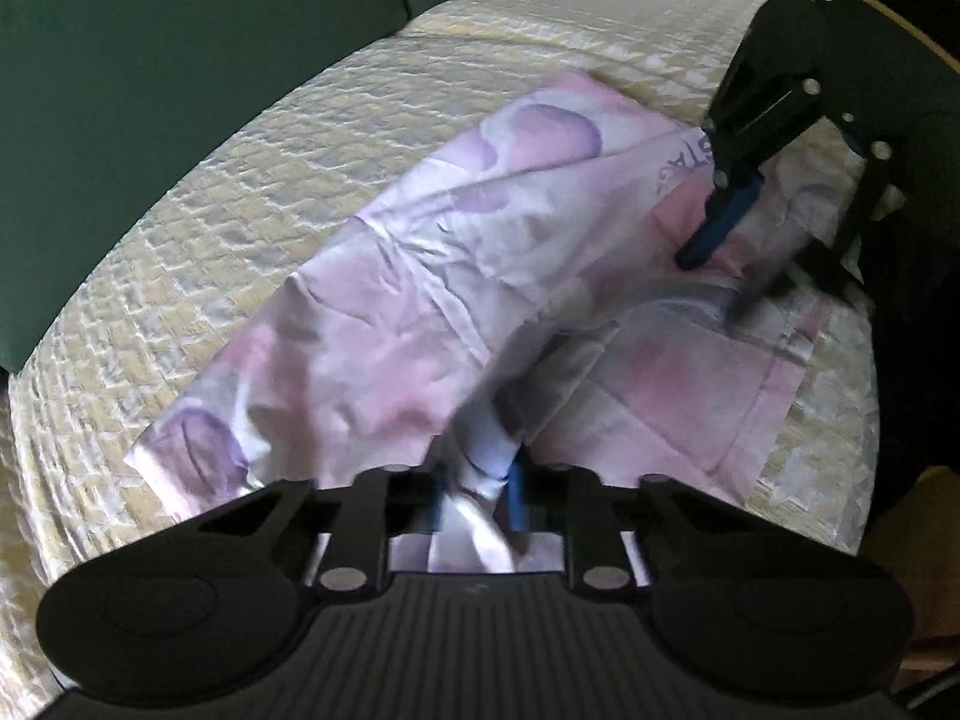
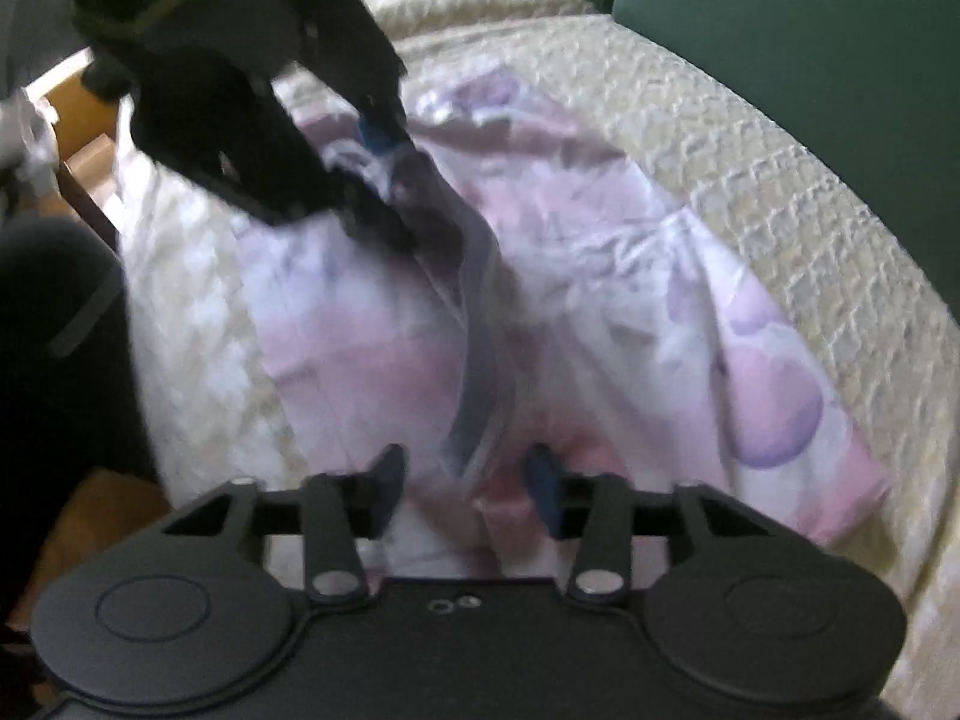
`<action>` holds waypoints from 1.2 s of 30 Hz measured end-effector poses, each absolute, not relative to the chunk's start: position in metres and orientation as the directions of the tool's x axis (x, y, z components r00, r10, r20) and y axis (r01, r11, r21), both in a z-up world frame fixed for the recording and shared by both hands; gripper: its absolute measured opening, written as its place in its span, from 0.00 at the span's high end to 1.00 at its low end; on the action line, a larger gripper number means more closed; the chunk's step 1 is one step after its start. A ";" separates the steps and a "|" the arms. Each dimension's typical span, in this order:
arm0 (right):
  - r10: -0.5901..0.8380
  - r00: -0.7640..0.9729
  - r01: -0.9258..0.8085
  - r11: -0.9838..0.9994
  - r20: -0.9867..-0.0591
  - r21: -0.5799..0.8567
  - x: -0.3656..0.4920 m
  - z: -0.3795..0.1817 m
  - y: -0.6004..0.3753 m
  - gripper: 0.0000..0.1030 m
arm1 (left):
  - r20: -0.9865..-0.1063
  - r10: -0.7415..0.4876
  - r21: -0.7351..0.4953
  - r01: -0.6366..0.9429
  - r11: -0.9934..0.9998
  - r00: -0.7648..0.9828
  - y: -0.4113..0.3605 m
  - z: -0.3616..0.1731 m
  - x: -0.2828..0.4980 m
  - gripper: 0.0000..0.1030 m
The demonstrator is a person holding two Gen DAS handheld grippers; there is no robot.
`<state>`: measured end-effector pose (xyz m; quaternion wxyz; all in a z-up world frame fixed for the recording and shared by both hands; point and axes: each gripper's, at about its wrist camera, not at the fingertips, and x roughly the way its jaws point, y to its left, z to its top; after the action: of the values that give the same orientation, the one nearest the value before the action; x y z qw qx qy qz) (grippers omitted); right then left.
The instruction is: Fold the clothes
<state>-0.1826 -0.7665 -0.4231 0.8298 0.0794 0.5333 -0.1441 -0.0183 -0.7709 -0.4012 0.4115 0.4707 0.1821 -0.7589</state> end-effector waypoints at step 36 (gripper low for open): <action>-0.108 0.378 0.523 0.845 -0.920 0.115 -0.303 -0.430 -0.794 0.00 | -0.901 -0.400 -0.014 0.931 -0.365 -0.170 -0.731 -0.407 0.047 0.83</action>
<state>-0.3028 -0.7937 -0.4304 0.8059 0.1982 0.5224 -0.1957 0.0471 -0.7312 -0.4069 0.4742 0.4360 0.3046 -0.7016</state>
